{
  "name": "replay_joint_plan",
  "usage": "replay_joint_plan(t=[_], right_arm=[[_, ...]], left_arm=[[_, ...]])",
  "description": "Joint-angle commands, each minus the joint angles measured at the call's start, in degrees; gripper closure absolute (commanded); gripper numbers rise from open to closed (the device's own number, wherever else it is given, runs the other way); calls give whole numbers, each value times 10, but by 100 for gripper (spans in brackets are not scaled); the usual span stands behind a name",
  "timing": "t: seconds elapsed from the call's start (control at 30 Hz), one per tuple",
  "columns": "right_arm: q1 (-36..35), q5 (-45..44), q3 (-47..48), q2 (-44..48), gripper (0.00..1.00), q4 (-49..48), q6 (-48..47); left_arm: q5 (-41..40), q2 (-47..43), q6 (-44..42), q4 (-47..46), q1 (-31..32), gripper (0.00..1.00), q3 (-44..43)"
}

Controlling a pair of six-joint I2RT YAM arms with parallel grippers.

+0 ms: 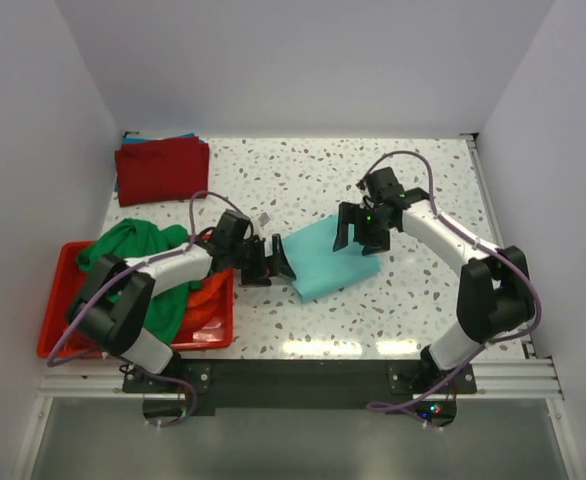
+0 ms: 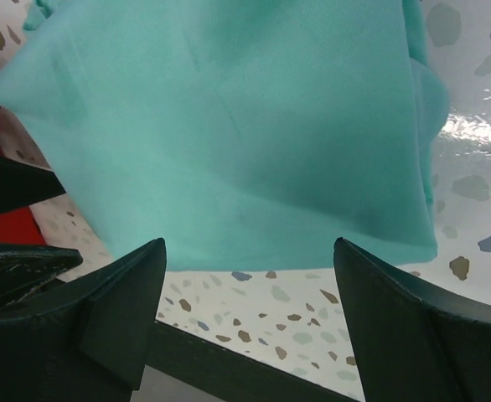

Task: Fold and stack the t-shirts
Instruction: Neatly place the folded tshirt to the corner

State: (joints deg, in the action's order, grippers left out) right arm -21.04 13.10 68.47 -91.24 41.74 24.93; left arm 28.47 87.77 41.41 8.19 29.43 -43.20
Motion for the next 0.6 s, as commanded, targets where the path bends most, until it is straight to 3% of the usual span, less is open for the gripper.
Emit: replay_joint_plan(t=[0.0,0.23,0.57], right_arm=[[-17,21,-11,-18,16,-50,1],[-21,7,-41,-56,17,-76,6],[-25,5,-54,-52,17,-82,8]], left_arm=[[39,7,28,-112,5,7,15],[49,66,61,-222,5,10,46],[-1,99,63,-240,5,19,58]])
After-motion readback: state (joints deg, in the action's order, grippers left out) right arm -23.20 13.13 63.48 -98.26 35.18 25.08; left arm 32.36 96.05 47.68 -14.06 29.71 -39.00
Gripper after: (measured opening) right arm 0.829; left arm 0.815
